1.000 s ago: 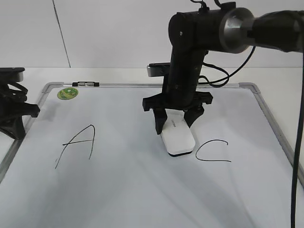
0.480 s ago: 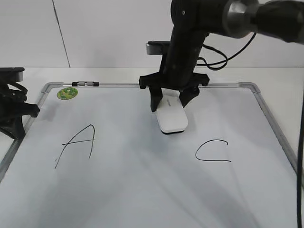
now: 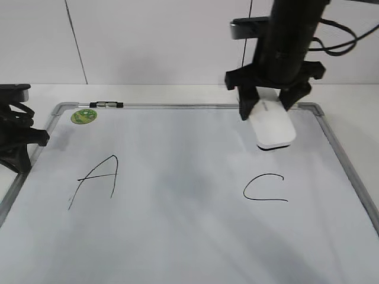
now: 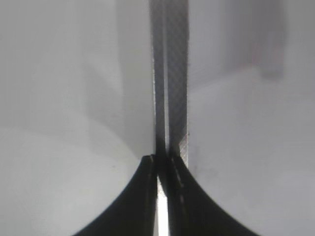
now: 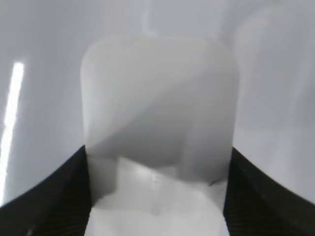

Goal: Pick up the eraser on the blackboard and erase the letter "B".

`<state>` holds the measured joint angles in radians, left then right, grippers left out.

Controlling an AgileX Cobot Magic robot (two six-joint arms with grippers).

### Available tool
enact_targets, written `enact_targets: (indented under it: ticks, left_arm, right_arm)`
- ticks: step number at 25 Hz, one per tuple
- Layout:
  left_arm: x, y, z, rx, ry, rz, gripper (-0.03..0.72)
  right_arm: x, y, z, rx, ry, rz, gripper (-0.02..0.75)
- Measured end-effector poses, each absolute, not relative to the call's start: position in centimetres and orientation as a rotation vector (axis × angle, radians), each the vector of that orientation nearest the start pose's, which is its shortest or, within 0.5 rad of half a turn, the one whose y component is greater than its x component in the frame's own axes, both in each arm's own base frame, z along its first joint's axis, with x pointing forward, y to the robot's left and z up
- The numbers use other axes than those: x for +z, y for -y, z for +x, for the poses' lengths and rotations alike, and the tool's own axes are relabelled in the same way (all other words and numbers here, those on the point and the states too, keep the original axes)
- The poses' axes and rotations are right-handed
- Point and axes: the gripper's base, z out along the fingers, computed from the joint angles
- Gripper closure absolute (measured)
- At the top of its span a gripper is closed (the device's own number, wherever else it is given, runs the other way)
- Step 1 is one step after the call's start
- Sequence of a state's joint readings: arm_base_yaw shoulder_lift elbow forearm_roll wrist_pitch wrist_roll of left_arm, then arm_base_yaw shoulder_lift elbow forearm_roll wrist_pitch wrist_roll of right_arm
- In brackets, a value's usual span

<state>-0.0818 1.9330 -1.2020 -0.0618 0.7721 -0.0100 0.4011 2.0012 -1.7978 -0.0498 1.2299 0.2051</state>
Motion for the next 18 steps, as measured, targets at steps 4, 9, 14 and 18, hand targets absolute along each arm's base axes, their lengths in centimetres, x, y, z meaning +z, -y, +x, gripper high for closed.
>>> enact_targets:
  ticks: [4,9,14,18]
  left_arm:
    - [15.1,3.4,36.2,-0.091,-2.988,0.035,0.669]
    - [15.1,3.3,36.3,-0.106,-2.987,0.027,0.669]
    - [15.1,3.3,36.3,-0.106,-2.987,0.027,0.669]
    - [15.1,3.3,36.3,-0.109,-2.987,0.024,0.669]
  right_arm:
    - [25.7,-11.7,38.9,-0.02,-2.969,-0.18,0.208]
    - [24.4,-6.2,39.0,-0.055,-3.031,-0.036,0.208]
    - [24.0,-3.3,39.2,-0.066,-3.047,0.028,0.208]
    - [22.3,-2.8,38.3,-0.068,-3.115,0.021,0.208]
